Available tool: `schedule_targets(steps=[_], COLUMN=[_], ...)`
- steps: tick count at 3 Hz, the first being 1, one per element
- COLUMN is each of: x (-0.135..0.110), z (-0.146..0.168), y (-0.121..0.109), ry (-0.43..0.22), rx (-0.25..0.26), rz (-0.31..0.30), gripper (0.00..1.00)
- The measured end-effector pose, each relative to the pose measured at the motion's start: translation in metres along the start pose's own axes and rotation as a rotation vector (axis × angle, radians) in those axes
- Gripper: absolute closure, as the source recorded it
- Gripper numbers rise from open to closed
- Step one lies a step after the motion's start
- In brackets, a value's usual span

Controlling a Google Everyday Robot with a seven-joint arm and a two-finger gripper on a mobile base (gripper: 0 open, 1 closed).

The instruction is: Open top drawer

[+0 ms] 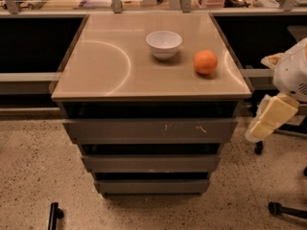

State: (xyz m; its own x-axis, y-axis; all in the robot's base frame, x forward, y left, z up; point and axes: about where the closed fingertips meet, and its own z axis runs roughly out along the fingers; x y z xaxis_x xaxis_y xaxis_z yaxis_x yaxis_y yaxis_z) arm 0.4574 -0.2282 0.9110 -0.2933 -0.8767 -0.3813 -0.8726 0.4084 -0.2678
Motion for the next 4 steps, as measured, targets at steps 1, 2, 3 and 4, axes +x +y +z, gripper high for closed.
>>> schedule_targets(steps=[1,2,3,4], x=[0.006,0.029,0.029,0.025], z=[0.010,0.062,0.109,0.109], y=[0.004,0.032,0.031,0.011], ry=[-0.045,-0.168,-0.302,-0.329], rx=[0.035,0.009,0.033,0.105], rz=[0.038,0.124,0.202,0.219], gripper=[0.00,0.00,0.00,0.19])
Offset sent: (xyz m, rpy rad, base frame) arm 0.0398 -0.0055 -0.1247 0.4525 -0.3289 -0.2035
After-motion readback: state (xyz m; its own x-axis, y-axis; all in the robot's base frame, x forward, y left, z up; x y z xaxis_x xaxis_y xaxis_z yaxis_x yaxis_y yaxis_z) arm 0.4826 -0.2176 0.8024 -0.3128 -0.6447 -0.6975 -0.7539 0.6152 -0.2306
